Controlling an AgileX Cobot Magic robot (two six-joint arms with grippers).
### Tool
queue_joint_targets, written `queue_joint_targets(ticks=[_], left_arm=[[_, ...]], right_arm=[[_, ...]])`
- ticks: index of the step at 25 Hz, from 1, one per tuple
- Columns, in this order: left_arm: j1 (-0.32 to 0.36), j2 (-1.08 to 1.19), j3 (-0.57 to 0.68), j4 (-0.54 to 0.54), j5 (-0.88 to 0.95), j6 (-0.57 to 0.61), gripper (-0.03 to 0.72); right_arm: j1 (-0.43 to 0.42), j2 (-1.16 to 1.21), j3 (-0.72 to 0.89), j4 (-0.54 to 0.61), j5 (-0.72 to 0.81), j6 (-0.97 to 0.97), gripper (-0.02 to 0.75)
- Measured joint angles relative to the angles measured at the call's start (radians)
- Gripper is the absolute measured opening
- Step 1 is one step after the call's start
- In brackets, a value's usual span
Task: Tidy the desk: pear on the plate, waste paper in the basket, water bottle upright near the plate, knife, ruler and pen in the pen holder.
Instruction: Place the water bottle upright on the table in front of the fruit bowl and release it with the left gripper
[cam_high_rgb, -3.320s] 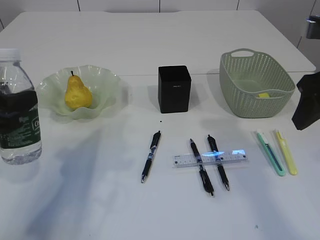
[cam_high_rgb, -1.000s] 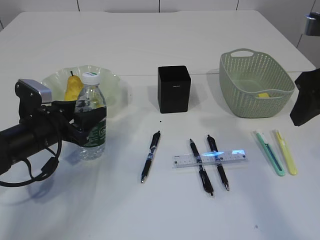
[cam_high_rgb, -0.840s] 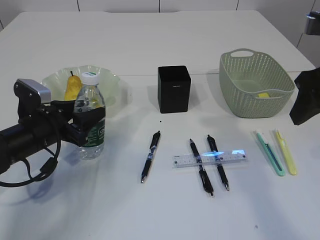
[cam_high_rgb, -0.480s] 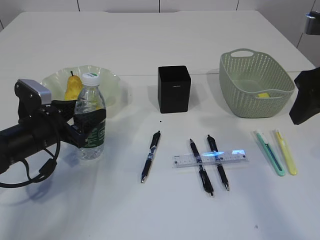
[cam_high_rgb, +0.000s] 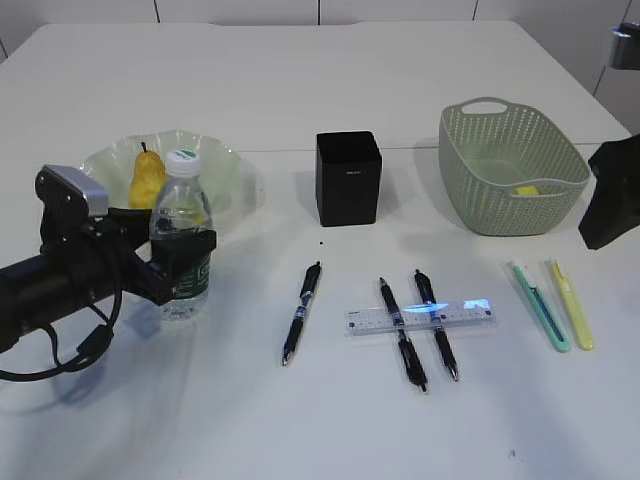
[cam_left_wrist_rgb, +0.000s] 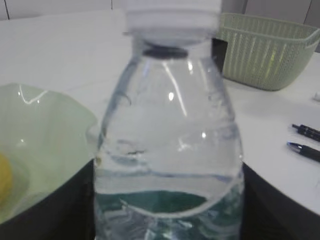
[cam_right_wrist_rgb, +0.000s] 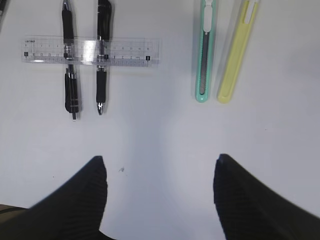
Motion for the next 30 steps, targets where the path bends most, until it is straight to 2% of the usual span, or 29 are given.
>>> queue_joint_targets(ticks=[6,16,30], left_arm=[[0.002,0.014,0.002,0.009,0.079,0.002,0.547],[0.002,0.009,0.002,0.009,0.084,0.002,0.56],[0.002,-0.198,0.008,0.009,0.087,0.002,0.561]], right_arm=[[0.0,0.006,0.0,0.0,0.0,0.0,0.497],[0.0,0.006,0.0,-0.008,0.0,0.0,0.497],[0.0,0.006,0.0,-0.012,0.0,0.0,0.497]])
